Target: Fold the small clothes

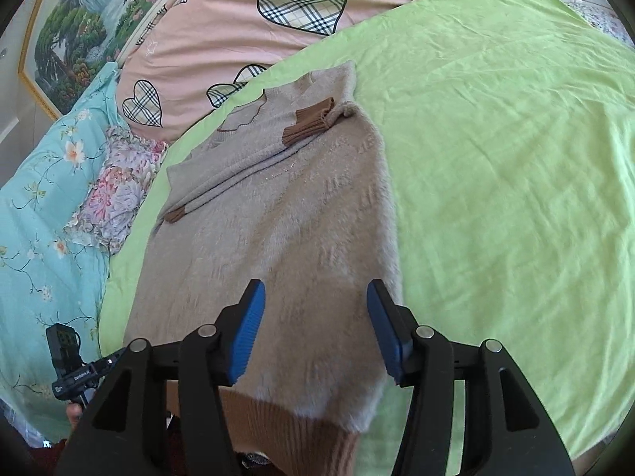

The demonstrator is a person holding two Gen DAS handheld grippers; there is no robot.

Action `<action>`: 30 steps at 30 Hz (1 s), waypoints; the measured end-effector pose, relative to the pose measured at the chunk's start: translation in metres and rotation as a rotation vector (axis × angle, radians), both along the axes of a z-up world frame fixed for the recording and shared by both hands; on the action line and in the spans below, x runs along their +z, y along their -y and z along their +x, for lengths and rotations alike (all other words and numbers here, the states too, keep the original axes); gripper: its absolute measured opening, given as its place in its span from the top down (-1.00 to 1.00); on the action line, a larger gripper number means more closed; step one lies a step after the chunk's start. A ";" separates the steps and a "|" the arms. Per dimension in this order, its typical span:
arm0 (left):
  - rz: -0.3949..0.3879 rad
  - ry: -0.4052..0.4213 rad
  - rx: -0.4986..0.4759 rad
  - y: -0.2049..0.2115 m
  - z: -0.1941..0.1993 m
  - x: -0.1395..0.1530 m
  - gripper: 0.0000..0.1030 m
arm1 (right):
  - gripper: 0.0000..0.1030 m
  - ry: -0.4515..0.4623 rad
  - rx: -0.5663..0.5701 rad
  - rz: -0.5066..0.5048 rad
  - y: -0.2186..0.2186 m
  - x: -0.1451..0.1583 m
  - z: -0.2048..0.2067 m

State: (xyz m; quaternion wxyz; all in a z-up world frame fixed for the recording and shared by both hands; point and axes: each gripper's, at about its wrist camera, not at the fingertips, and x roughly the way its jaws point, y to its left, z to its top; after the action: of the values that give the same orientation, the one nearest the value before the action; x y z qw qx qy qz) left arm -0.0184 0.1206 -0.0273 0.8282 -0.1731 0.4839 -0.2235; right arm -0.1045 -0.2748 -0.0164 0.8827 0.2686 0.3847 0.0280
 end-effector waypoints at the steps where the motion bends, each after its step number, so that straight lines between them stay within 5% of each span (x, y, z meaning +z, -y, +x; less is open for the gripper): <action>1: -0.011 -0.001 -0.004 0.000 -0.003 -0.001 0.01 | -0.06 0.001 0.004 0.000 0.001 0.000 -0.005; 10: -0.100 -0.037 -0.025 -0.007 -0.006 -0.007 0.20 | -0.10 -0.016 0.066 0.069 0.009 -0.017 -0.049; 16: -0.083 -0.033 -0.061 0.000 -0.002 -0.007 0.20 | -0.10 0.038 0.151 0.211 -0.010 -0.035 -0.042; 19: -0.059 -0.018 -0.062 0.001 -0.003 -0.006 0.41 | -0.11 0.053 0.184 0.214 -0.018 -0.034 -0.035; 22: -0.076 -0.035 -0.065 -0.001 -0.001 -0.011 0.35 | -0.06 0.052 0.203 0.225 -0.015 -0.037 -0.037; 25: -0.080 -0.036 -0.072 0.000 0.000 -0.009 0.38 | 0.24 0.024 0.198 0.207 -0.012 -0.038 -0.042; 26: -0.046 -0.015 -0.078 0.001 -0.001 -0.006 0.73 | 0.82 -0.005 0.189 0.152 -0.013 -0.036 -0.044; 27: -0.021 0.001 -0.082 0.001 -0.002 -0.003 0.92 | 0.83 -0.021 0.180 0.127 -0.011 -0.034 -0.046; 30: -0.025 0.030 -0.089 -0.005 -0.004 0.006 0.88 | 0.85 0.076 0.145 0.157 0.010 -0.007 -0.065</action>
State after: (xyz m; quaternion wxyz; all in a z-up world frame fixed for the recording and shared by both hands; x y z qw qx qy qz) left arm -0.0229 0.1257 -0.0218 0.8224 -0.1581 0.4759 -0.2687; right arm -0.1698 -0.2852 -0.0230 0.8685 0.3073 0.3660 0.1318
